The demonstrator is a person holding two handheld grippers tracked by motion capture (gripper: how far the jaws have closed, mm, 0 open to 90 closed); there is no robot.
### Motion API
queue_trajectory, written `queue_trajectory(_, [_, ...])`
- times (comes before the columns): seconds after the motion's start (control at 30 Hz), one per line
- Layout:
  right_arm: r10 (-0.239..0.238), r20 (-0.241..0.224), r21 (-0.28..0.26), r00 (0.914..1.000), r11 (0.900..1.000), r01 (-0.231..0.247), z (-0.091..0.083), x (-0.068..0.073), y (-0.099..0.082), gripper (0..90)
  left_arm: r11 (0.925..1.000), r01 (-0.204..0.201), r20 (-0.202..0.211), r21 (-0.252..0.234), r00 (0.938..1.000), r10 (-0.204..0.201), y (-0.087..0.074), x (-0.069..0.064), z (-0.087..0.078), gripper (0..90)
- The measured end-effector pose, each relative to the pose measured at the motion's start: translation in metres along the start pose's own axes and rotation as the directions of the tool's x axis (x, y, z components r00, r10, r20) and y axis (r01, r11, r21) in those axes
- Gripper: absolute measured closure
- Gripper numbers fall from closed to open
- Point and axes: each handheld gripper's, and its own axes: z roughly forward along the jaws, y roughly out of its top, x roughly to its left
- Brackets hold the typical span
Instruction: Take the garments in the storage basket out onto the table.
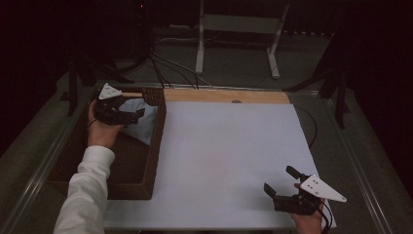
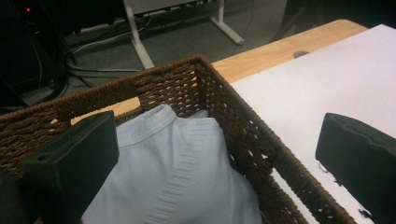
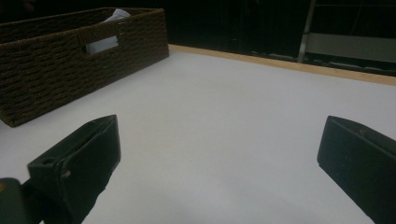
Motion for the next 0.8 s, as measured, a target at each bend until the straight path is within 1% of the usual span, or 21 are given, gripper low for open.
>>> queue_trajectory(0.17, [0.0,0.0,-0.001,1.0,1.0,0.0,0.0,0.0,0.0,0.0,0.9994,0.025,-0.021,0.023,0.9995,-0.024,-0.003,0.004,0.006,0.4])
queue_trajectory(0.27, [0.002,0.001,-0.001,1.0,1.0,-0.002,0.0,0.0,0.0,0.0,0.9988,0.039,-0.028,0.027,0.9989,-0.039,-0.005,0.006,0.009,0.4])
queue_trajectory(0.37, [0.002,0.0,-0.002,1.0,1.0,-0.002,0.0,0.0,0.0,0.0,0.9982,0.048,-0.024,0.036,0.9986,-0.047,-0.007,0.007,0.013,0.4])
queue_trajectory(0.47, [0.002,0.0,-0.001,1.0,1.0,-0.002,0.0,0.0,0.0,0.0,0.9978,0.052,-0.028,0.042,0.9983,-0.05,-0.009,0.006,0.017,0.4])
queue_trajectory(0.57, [0.005,-0.001,-0.002,1.0,1.0,-0.005,0.0,-0.001,0.0,0.0,0.9963,0.069,-0.027,0.052,0.9974,-0.067,-0.011,0.006,0.021,0.4])
queue_trajectory(0.67, [0.006,-0.001,-0.002,1.0,1.0,-0.006,0.0,-0.001,0.0,0.0,0.9935,0.083,-0.02,0.078,0.9965,-0.081,-0.013,0.008,0.026,0.4])
queue_trajectory(0.8, [0.006,-0.001,-0.004,1.0,1.0,-0.006,0.0,-0.001,0.0,0.0,0.9907,0.104,-0.025,0.087,0.9945,-0.102,-0.017,0.01,0.032,0.4])
